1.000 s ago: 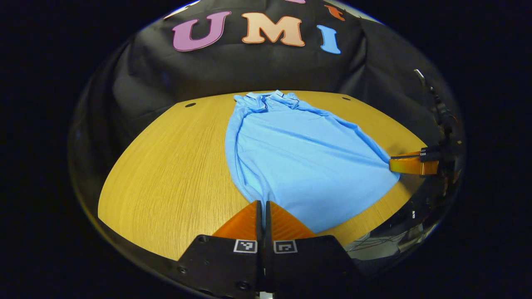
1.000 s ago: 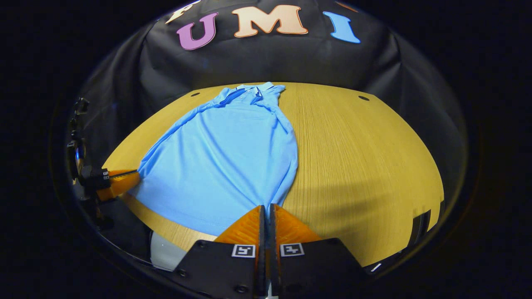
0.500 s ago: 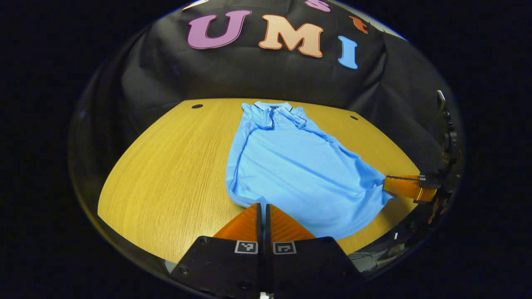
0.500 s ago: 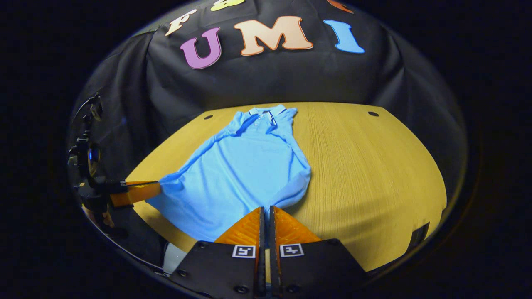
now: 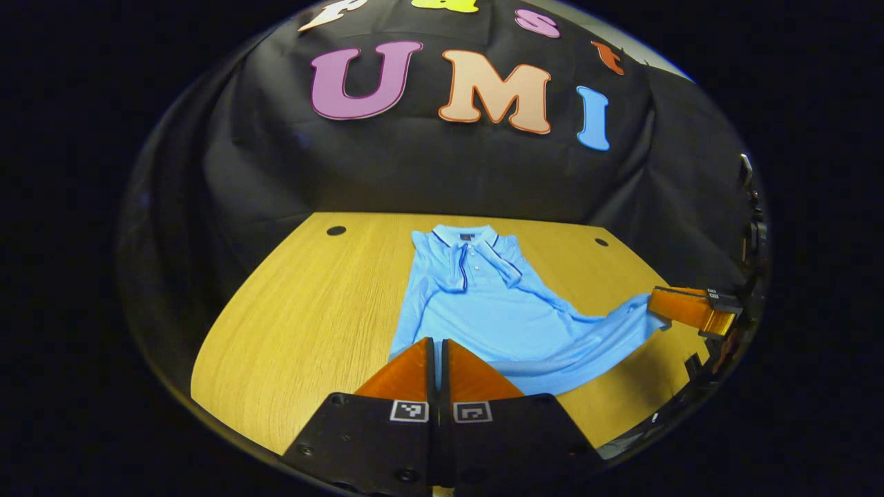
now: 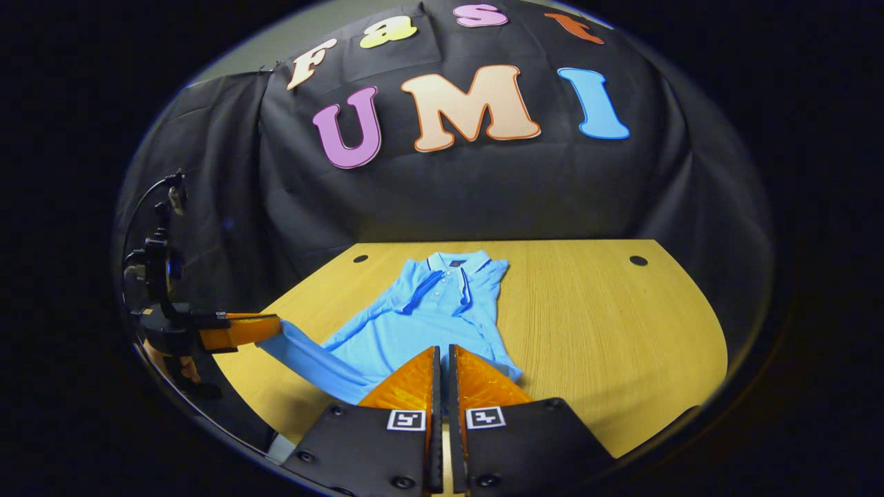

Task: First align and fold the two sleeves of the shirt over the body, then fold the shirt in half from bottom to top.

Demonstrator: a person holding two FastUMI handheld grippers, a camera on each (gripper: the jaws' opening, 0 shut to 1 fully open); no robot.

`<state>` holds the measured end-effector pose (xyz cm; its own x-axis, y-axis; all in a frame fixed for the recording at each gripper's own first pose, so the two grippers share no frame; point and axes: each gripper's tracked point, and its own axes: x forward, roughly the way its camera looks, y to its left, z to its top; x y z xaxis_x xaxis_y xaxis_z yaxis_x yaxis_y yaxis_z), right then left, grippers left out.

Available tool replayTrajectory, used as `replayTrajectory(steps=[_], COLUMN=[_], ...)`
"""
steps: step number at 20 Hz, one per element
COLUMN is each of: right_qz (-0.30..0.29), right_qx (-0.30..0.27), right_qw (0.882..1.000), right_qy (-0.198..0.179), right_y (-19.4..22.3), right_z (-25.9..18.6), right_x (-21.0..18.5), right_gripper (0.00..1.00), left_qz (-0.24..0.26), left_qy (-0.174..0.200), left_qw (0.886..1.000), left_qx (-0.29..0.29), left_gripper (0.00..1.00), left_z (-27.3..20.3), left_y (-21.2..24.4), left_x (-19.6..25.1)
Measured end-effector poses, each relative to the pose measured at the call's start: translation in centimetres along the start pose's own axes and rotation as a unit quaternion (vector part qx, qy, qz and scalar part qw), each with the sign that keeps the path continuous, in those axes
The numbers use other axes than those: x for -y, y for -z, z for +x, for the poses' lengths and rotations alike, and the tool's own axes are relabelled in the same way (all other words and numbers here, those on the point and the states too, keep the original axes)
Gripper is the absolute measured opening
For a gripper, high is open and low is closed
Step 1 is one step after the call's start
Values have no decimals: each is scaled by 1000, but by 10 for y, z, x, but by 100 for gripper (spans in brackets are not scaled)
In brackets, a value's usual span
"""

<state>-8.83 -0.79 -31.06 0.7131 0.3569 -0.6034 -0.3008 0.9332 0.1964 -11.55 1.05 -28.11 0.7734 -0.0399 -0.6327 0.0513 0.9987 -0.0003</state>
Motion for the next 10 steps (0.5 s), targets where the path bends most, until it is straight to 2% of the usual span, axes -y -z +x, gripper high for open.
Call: replayTrajectory(steps=[3, 5, 10], right_qz=[8, 4, -2], right_qx=[31, 34, 15], right_qw=[999, 999, 1000], right_qy=[-21, -25, 0], right_y=[-38, -52, -54], right_z=[23, 40, 69], right_x=[2, 8, 23], right_gripper=[7, 3, 3], left_qz=[3, 7, 4], left_qy=[-10, -15, 5], left_qw=[1000, 999, 999], left_qx=[27, 44, 42], left_gripper=[0, 0, 0], left_z=[18, 35, 75], left_y=[-37, -60, -85], left_x=[3, 0, -2])
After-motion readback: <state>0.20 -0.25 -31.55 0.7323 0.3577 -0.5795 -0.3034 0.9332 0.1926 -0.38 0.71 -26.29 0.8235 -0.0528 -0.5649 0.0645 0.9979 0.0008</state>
